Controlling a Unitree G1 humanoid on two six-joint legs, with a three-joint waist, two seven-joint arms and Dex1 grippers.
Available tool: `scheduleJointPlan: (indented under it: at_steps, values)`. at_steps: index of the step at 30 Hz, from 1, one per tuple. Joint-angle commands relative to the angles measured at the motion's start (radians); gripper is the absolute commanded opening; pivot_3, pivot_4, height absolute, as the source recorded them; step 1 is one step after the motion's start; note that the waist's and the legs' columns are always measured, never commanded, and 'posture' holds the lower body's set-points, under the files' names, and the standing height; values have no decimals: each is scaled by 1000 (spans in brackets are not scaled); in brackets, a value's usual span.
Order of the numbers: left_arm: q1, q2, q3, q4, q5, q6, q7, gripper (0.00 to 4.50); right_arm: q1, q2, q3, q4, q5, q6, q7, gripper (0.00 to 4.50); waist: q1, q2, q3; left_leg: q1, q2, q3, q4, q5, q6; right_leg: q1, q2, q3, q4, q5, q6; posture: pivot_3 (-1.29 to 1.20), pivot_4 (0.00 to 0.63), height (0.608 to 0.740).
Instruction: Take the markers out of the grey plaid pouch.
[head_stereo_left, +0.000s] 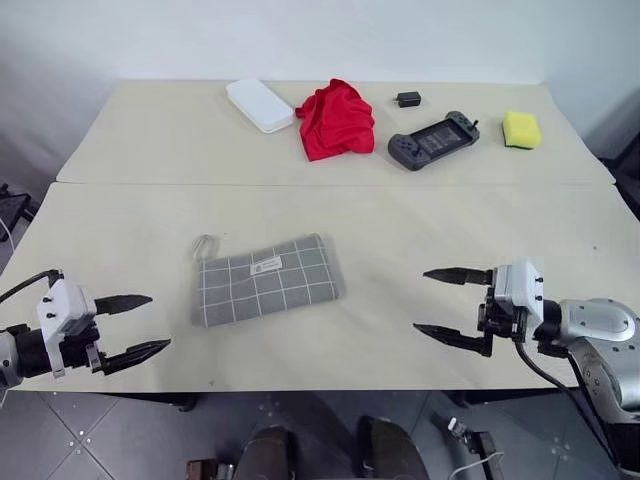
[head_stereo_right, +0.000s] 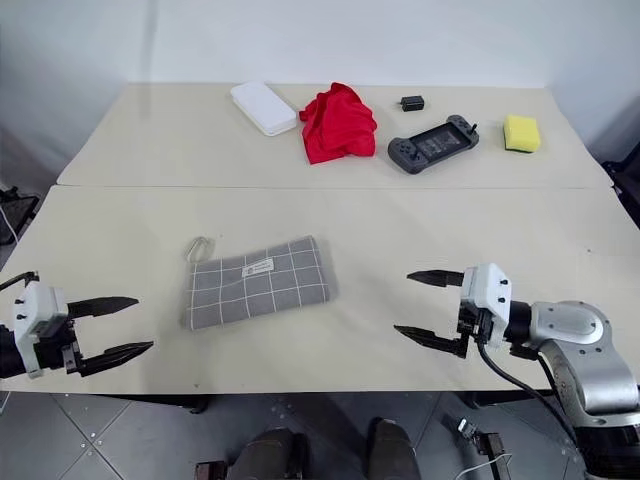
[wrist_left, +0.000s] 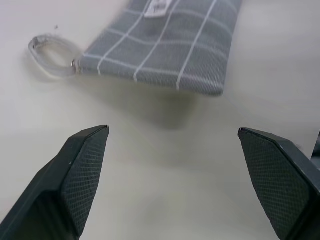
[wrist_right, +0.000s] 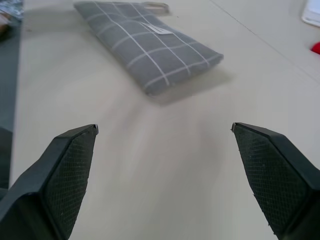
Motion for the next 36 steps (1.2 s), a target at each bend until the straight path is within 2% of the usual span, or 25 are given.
scheduleJointPlan:
  at_steps: [1,3,4,5,7,8,11,13,18,19,25,32,35,36]
  values:
    - [0,0,25,-33,-16,14,14,4404,-6,5,-8,-1,-1,-34,2,4500,0,0,0,0,0,0,0,0,0,0,0,0,0,0,0,0,150,740]
    - [4,7,23,-57,-55,133,50,4404,-13,17,8,1,-8,-41,0,4500,0,0,0,0,0,0,0,0,0,0,0,0,0,0,0,0,150,740]
    - [5,19,35,-61,-116,255,67,4404,-21,26,19,-2,-11,-38,-8,4500,0,0,0,0,0,0,0,0,0,0,0,0,0,0,0,0,150,740]
    - [-9,15,62,-50,-190,366,92,4432,-34,37,30,-8,-13,-34,-20,4324,-1,0,0,0,0,0,0,0,0,0,0,0,0,0,0,0,150,740]
    - [-44,63,99,38,-352,699,112,4442,-73,55,60,-29,-21,-4,-49,3920,-1,0,0,0,0,0,0,0,0,0,0,0,1,0,0,0,150,740]
    - [-56,83,106,70,-394,807,119,4442,-88,61,71,-35,-28,4,-59,3613,-4,0,0,0,1,0,1,0,0,0,0,0,2,0,0,0,150,740]
    - [-145,70,125,147,-424,880,174,4442,-223,92,183,-75,-107,78,-124,2604,-6,0,0,1,1,0,1,0,-1,0,1,1,2,0,0,0,150,740]
    - [-261,68,101,231,-437,979,232,4442,-347,143,291,-66,-187,146,-168,1919,-9,0,0,1,1,0,1,1,-1,0,1,1,3,0,0,0,150,740]
    - [-502,63,-43,373,-374,1114,298,4442,-531,305,456,138,-374,103,-273,179,-4,-4,-2,-1,-1,-1,2,4,-4,-8,1,1,15,-1,-3,0,150,740]
    - [-535,61,-71,399,-355,1139,320,4442,-555,333,469,177,-395,91,-292,41,-4,-6,-2,-1,-3,0,2,3,-4,-11,1,1,19,-1,-3,0,150,740]
    - [-650,40,-197,448,-316,1251,333,4442,-657,507,567,475,-532,-17,-398,41,-30,-7,-2,-2,-7,1,1,4,-4,-12,1,-1,20,-1,-3,0,150,740]
    - [-675,28,-201,465,-295,1260,330,4442,-603,491,621,511,-585,-114,-323,41,-35,-7,-2,0,-7,1,1,4,-5,-11,1,-1,20,-2,-3,0,150,740]
    - [-695,11,-184,497,-320,1288,306,4442,-599,486,621,525,-602,-149,-319,41,-34,-7,-2,1,-7,1,1,4,-5,-11,1,-1,20,-2,-3,0,150,740]
    - [-719,-4,-160,559,-309,1285,325,4442,-601,484,617,530,-605,-159,-320,41,-33,-7,-2,1,-7,1,1,4,-5,-11,1,-1,20,-2,-3,0,150,740]
